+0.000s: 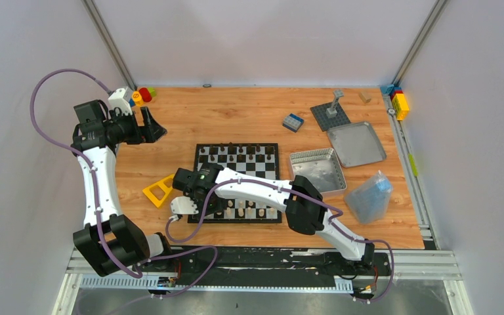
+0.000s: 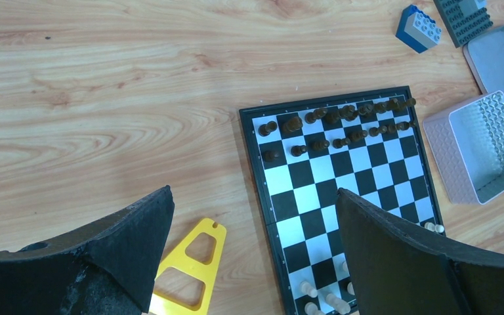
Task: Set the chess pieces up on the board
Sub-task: Place the chess piece on the chessboard.
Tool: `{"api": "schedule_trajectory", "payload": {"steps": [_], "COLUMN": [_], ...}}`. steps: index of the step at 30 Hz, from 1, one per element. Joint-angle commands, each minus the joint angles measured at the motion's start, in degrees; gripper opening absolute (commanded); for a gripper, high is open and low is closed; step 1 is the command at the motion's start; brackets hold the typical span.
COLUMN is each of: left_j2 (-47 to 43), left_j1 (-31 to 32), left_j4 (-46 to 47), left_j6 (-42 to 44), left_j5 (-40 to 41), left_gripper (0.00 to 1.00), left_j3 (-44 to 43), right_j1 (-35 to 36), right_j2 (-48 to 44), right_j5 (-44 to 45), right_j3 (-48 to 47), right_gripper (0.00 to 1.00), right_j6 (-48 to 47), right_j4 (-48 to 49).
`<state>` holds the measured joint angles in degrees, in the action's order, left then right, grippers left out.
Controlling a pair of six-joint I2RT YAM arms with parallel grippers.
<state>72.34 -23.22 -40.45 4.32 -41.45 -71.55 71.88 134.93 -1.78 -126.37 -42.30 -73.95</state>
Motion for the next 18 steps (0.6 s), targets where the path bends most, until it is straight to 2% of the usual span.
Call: {"api": "schedule_trajectory", "payload": {"steps": [1,18], "left_j2": [-0.10,-0.18], "left_j1": [-0.24,-0.25], "left_j4": [1.47,1.25], "left_j6": [0.97,1.16], "left_j5": [-0.79,-0.51], "left_gripper": [1.00,1.00], "left_j3": [-0.08,0.01], "right_j1": [0.37,0.62], "right_j2": [0.94,1.13], "right_j5": [0.36,0.45], "right_j3": [0.08,-0.14], "right_gripper": [0.13,0.29], "right_j6": [-0.15,0.60], "right_j4": [0.04,0.65]}}
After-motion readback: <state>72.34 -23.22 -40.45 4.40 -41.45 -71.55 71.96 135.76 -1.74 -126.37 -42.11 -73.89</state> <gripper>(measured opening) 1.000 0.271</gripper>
